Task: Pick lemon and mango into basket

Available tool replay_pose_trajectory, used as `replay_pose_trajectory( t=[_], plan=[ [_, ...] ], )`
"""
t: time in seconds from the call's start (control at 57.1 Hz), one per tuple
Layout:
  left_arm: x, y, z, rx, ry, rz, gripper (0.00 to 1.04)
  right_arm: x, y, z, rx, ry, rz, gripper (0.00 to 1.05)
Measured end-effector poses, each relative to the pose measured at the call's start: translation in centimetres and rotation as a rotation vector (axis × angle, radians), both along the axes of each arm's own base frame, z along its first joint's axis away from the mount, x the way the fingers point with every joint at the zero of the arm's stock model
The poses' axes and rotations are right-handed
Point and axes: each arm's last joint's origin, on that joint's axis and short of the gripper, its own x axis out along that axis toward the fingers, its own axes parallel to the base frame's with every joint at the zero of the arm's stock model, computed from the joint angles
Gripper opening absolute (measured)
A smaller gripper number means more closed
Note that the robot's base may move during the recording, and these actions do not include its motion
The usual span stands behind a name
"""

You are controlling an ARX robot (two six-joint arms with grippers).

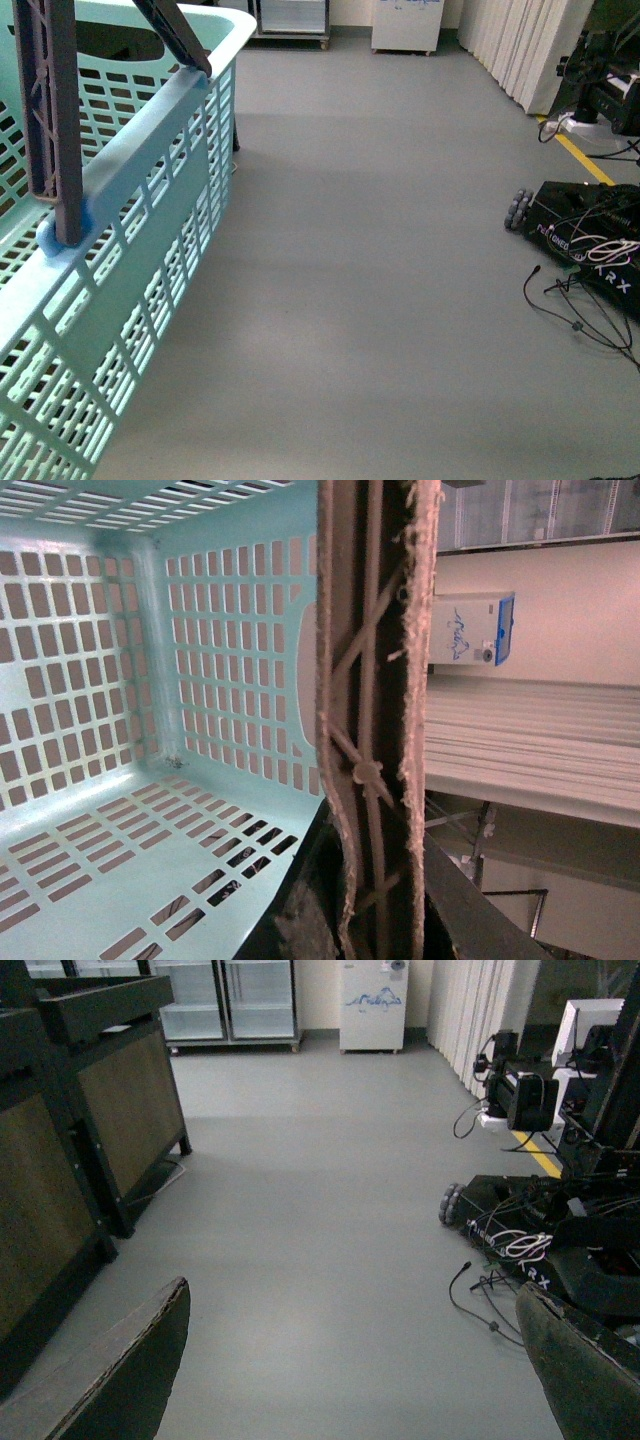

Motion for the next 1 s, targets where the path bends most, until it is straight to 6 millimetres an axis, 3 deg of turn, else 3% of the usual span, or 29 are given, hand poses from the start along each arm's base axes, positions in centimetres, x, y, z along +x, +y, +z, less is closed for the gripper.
replay_pose_trajectory(
  t=[0.998],
  plan=[
    [0.0, -0.01, 0.12, 0.0, -0.003, -0.001, 0.08, 0.0, 0.0, 0.0, 0.0, 0.0, 0.0, 0.96]
  ],
)
